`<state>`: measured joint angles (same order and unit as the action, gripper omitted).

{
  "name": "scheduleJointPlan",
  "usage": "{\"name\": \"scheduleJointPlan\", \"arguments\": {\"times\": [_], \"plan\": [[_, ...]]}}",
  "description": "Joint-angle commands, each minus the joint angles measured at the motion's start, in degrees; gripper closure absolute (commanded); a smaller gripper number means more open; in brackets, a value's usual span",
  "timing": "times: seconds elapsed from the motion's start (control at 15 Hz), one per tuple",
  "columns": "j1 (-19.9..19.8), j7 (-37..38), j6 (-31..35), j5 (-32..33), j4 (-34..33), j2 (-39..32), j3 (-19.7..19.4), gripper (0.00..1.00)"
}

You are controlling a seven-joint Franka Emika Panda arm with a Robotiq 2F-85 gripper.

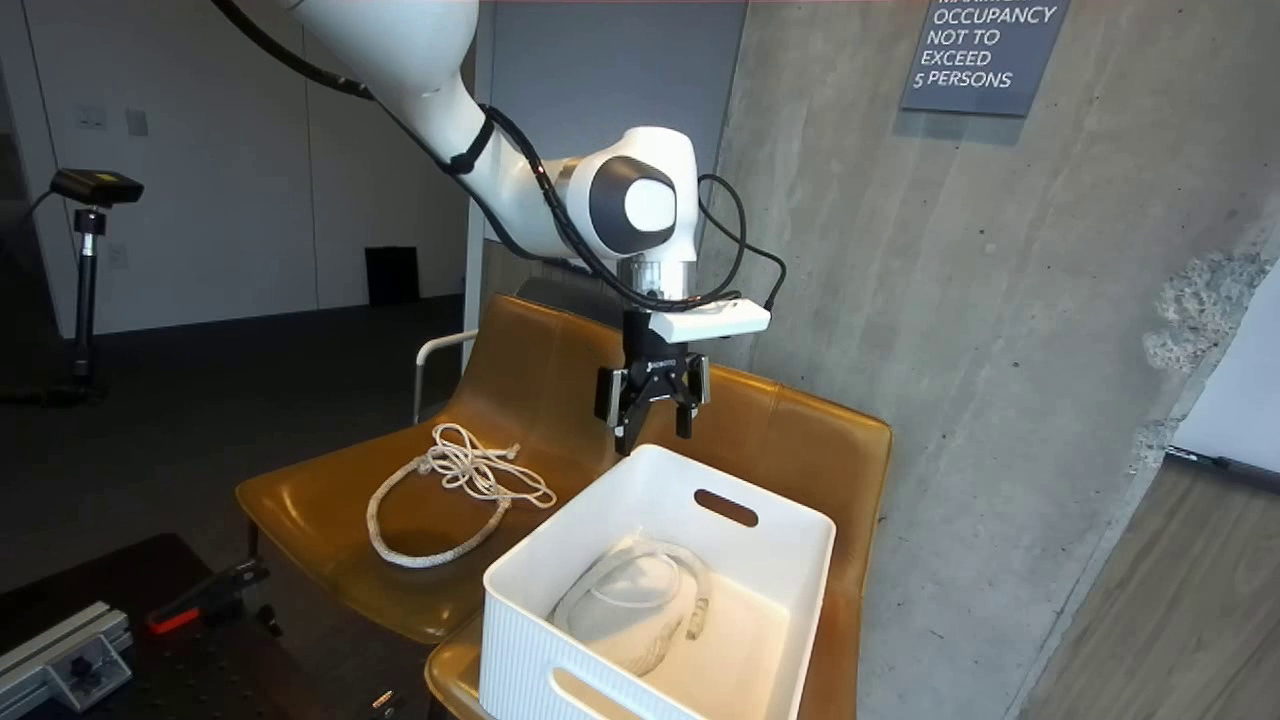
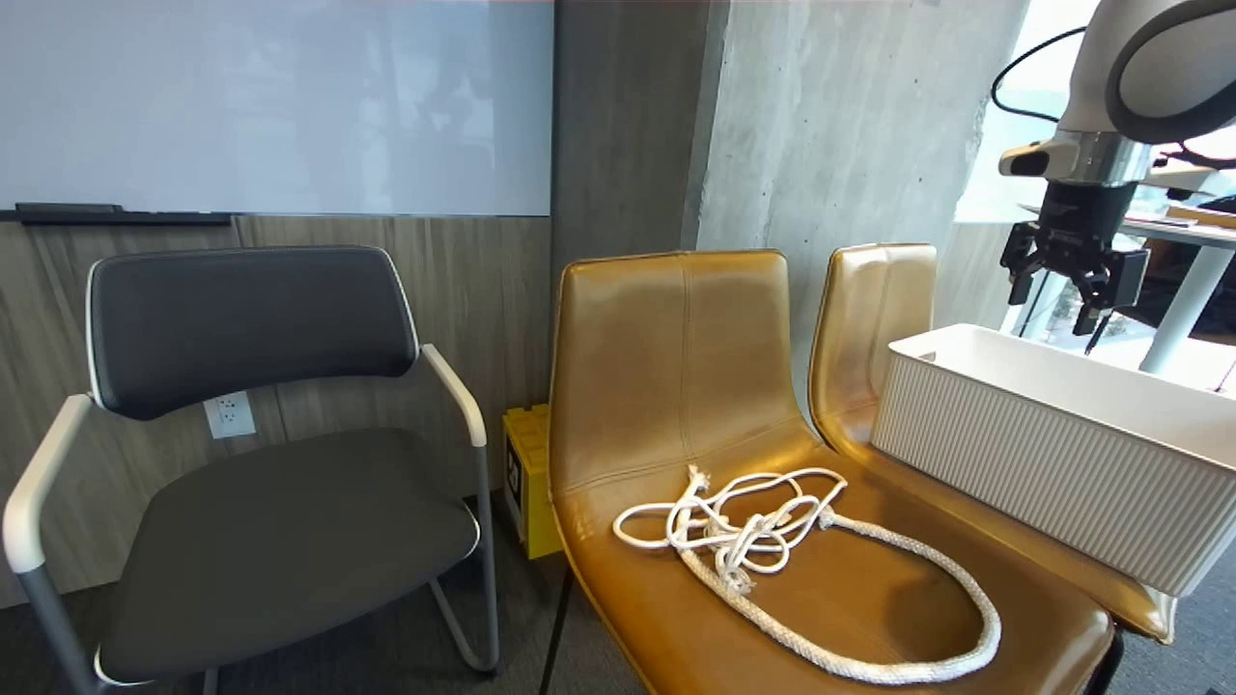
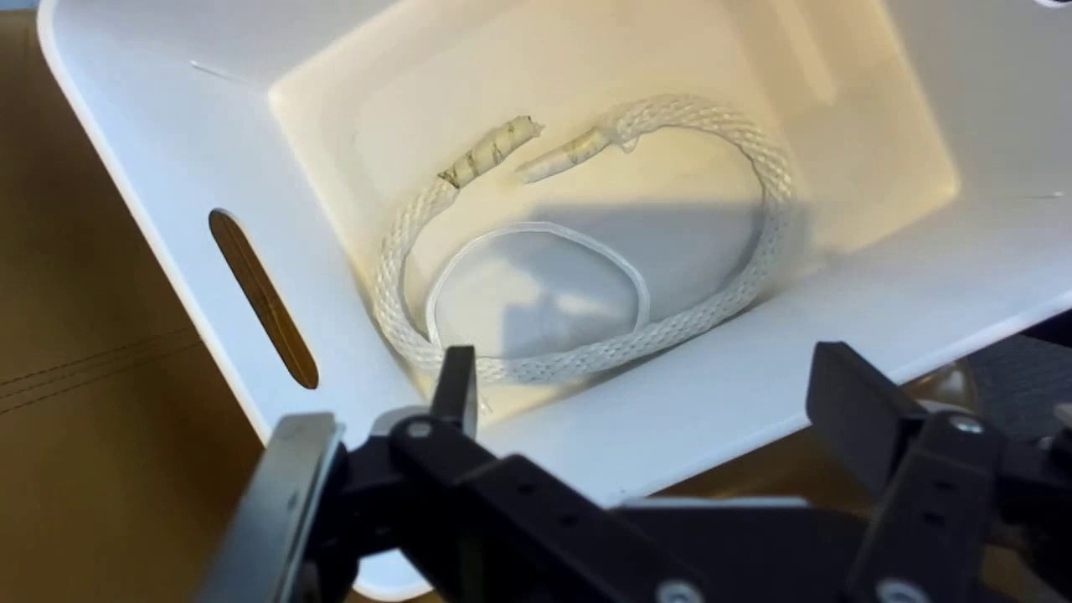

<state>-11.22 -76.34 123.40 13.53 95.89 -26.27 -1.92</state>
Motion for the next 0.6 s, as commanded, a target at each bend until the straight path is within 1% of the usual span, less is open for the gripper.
{"name": "scheduleJointPlan", "arguments": {"times": [0.0, 0.33, 0.53], "plan": [[-1.4, -2.5, 1.7, -1.1, -1.0, -2.9, -0.3, 0.00], [-2.3, -0.2, 3.8, -0.5, 0.6, -6.0, -1.4, 0.00], [-3.1, 0.8, 6.7, -0.8, 1.8, -7.7, -1.8, 0.00]]}}
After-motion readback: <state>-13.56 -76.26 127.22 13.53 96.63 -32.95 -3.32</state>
